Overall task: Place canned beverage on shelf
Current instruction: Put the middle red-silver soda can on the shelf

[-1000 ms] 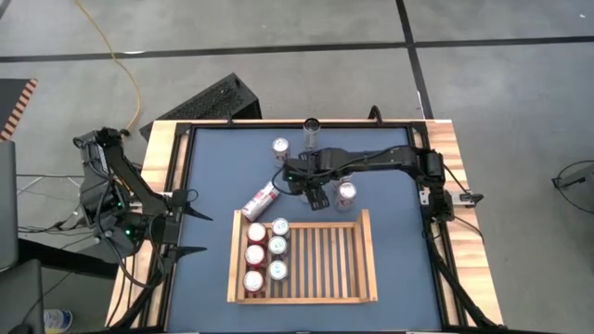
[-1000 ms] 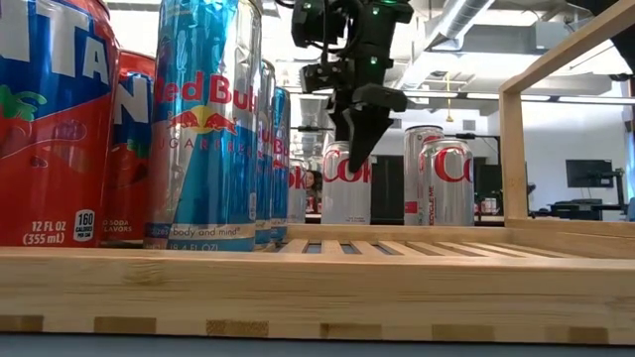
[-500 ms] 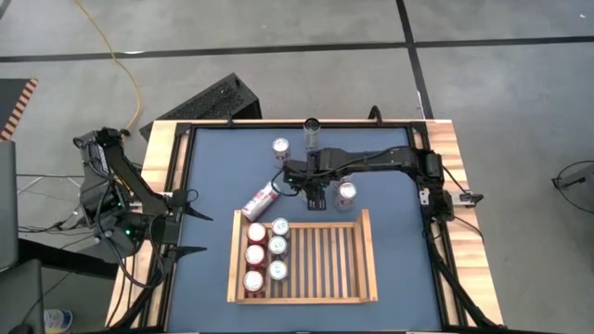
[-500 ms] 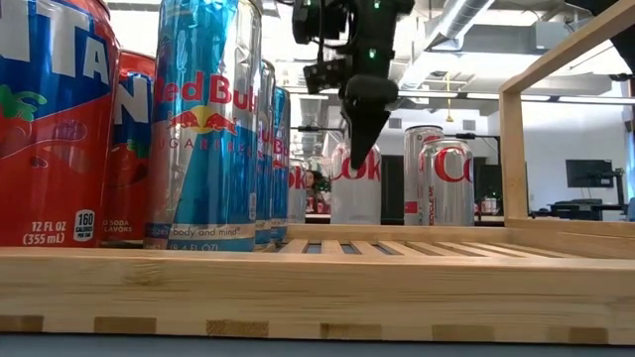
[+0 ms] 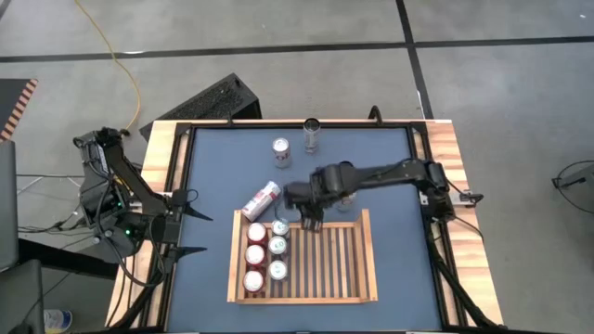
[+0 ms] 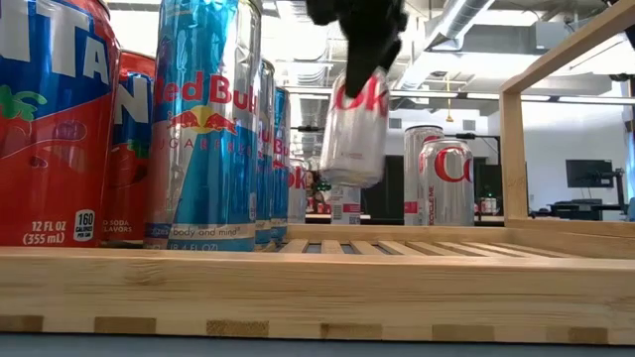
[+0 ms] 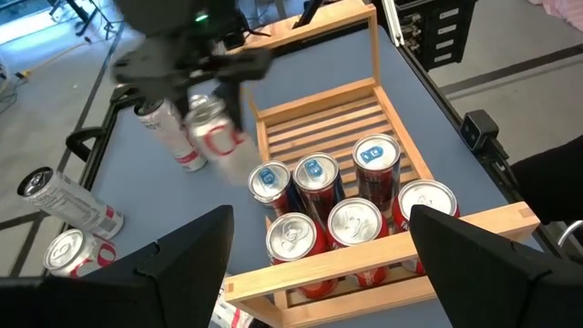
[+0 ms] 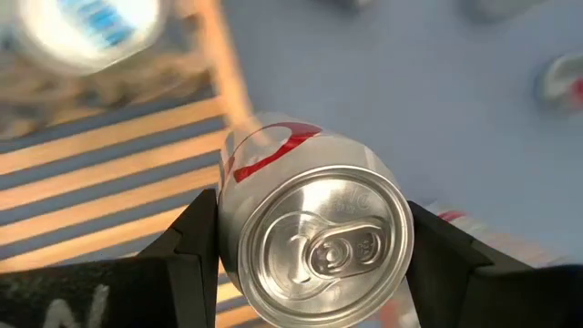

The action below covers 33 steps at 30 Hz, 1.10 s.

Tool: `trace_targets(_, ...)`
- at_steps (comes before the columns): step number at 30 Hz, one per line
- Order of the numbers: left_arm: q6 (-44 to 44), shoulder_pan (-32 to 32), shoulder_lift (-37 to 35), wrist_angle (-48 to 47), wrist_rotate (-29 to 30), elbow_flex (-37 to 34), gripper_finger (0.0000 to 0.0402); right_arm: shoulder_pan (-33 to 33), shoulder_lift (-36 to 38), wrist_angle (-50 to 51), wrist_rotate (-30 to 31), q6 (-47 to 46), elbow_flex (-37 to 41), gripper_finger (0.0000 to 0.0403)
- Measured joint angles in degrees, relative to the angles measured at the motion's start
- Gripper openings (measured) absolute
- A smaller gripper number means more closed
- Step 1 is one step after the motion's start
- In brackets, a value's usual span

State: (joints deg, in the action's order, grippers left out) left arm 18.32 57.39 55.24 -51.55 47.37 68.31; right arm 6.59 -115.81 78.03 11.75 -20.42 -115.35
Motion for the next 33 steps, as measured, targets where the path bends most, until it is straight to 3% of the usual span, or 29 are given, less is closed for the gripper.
trace_targets(9,-1.1,0.0,0.0,0.0,0.0,0.0,0.032,7.3,0.0,-2.1,-0.1,-9.5,0.2,0.0227)
trace_targets(33,-1.1,0.0,0.0,0.0,0.0,0.0,0.032,6.5,-4.2,-7.0,-2.9,-9.5,3.0,0.0229)
